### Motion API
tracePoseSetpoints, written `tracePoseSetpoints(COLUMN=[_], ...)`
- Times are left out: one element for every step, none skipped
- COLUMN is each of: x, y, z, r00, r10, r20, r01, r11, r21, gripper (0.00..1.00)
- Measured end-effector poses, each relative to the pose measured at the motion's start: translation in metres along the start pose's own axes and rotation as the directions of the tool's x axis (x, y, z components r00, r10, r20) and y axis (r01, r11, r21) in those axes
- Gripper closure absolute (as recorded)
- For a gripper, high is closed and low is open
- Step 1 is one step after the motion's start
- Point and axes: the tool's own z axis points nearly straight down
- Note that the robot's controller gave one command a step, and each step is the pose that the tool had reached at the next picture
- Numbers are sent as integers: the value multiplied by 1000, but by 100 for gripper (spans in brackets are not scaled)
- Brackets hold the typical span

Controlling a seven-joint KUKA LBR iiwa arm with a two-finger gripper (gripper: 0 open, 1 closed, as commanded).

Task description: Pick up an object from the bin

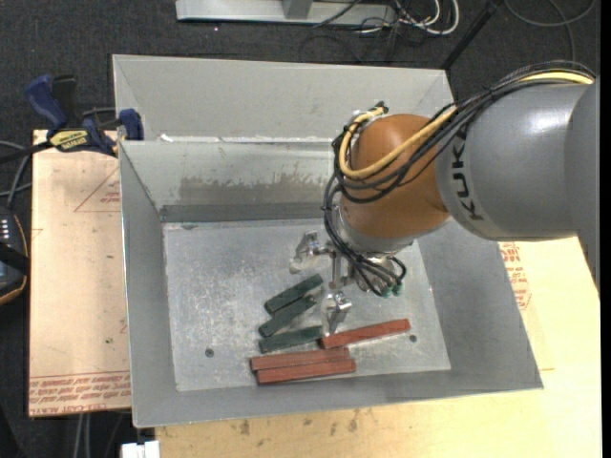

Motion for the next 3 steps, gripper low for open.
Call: tracePoseSetpoints(x=[-2,-22,-22], y=[18,3,3], z=[59,53,53], r00=[1000,988,988], r10=[22,-152,-152], r20=[3,11,11], r01=[-22,152,152], r11=[1000,988,988], r21=[-1,-6,-6], gripper=[0,100,100])
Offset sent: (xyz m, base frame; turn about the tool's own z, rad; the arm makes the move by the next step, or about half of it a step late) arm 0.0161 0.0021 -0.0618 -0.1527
